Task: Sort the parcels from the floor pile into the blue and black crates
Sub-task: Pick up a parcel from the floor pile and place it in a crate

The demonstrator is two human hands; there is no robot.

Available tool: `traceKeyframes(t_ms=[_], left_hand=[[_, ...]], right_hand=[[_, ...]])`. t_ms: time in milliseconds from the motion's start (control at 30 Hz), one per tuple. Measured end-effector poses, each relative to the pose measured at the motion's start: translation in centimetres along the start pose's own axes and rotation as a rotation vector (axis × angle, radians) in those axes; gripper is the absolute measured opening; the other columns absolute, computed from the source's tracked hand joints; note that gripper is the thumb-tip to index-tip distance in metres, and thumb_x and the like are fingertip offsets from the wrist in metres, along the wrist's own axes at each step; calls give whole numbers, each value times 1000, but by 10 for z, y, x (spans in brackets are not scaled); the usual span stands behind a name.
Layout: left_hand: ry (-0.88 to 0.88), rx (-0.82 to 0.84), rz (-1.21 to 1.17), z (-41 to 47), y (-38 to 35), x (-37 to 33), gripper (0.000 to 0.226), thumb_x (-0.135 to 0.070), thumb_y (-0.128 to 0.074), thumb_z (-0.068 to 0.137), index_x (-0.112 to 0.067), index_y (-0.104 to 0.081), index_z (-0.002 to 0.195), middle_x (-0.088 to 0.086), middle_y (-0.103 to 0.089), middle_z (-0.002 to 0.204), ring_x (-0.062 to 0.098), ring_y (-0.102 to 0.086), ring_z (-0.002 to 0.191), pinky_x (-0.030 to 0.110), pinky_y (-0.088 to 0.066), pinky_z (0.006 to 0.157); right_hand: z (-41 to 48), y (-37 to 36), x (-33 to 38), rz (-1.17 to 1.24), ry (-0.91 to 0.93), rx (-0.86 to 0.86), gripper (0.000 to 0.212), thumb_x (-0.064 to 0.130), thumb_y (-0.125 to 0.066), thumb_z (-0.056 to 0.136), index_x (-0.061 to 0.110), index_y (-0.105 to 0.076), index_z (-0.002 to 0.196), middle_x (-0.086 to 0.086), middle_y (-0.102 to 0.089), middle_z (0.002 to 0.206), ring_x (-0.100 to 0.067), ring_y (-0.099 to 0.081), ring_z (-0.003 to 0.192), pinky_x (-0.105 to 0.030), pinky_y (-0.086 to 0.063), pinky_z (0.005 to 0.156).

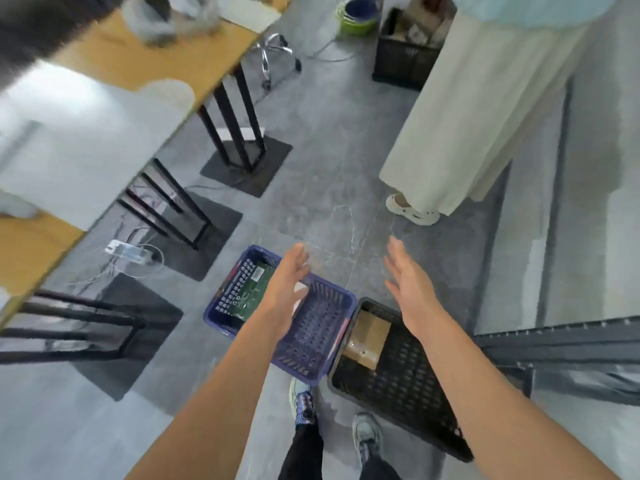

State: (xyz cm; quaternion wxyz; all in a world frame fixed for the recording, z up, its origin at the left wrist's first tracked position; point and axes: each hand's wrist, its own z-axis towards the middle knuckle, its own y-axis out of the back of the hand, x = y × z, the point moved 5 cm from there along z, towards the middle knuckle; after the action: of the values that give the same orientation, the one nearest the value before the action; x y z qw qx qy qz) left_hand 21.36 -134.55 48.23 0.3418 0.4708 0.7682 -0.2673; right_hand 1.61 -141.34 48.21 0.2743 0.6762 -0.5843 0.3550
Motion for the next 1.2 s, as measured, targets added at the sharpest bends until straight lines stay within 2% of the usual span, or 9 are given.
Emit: traceKeyframes(t_ms=[300, 467, 600, 667, 733, 867, 1000, 1067, 1200], left_hand=[[-189, -250, -161, -142, 75, -38, 62, -59, -37, 105, -26, -35, 157, -5, -40, 161, 16, -42, 144, 52, -31, 121], [-294, -410, -259, -221, 130, -35, 63, -59, -33, 106, -28, -29, 161, -3, -39, 162, 17, -42, 144, 54, -31, 120], [-368, -551, -351, -280, 179, -23, 62, -61, -35, 104, -28, -35, 157, -2, -42, 160, 17, -46, 140, 52, -34, 116], [-398, -614, -395, -310, 205, -15, 55, -61, -36, 104, -30, -41, 150, -3, -46, 156, 16, -49, 133, 47, -39, 108], [-406, -670, -430, -341, 233, -3, 54, -61, -37, 104, -31, -42, 148, -6, -48, 151, 15, -49, 131, 47, -39, 107], [-414, -792, -517, -410, 294, 37, 57, -58, -43, 104, -26, -45, 151, -6, -48, 153, 16, -47, 138, 50, -36, 116], [-412, -915, -535, -485, 344, 88, 61, -64, -49, 98, -33, -44, 150, -8, -48, 152, 16, -47, 138, 50, -37, 115], [-418, -961, -532, -510, 361, 108, 62, -67, -56, 88, -37, -49, 142, -7, -48, 152, 16, -49, 137, 51, -38, 116], [-409, -1090, -662, -571, 393, 159, 50, -57, -45, 102, -32, -46, 146, -4, -49, 152, 16, -49, 137, 52, -36, 118]], right_hand=[[-79, -70, 68, -168, 202, 321, 63, 59, -30, 108, 32, -25, 165, 8, -26, 171, -14, -28, 155, -45, -20, 129], [-137, -125, 77, -283, 303, 524, 64, 58, -26, 109, 29, -21, 165, 8, -23, 171, -11, -28, 155, -42, -20, 129], [-186, -182, 72, -344, 348, 678, 65, 60, -26, 107, 30, -24, 165, 9, -25, 171, -12, -27, 156, -40, -23, 127], [-212, -213, 65, -353, 347, 733, 70, 64, -32, 104, 29, -28, 164, 9, -30, 169, -12, -32, 153, -35, -29, 119], [-236, -244, 55, -348, 343, 777, 76, 67, -41, 98, 29, -32, 163, 9, -32, 168, -10, -37, 149, -32, -33, 112], [-295, -314, 20, -385, 329, 915, 63, 57, -39, 107, 30, -30, 163, 11, -32, 167, -11, -34, 151, -41, -28, 125], [-360, -379, -25, -434, 325, 1035, 66, 60, -35, 106, 29, -28, 164, 12, -30, 168, -13, -32, 153, -42, -29, 125], [-381, -402, -43, -443, 314, 1065, 66, 59, -34, 107, 28, -27, 165, 12, -29, 169, -13, -31, 154, -42, -28, 126], [-446, -450, -100, -534, 272, 1222, 70, 64, -33, 105, 30, -27, 165, 14, -29, 168, -10, -30, 154, -39, -28, 123]])
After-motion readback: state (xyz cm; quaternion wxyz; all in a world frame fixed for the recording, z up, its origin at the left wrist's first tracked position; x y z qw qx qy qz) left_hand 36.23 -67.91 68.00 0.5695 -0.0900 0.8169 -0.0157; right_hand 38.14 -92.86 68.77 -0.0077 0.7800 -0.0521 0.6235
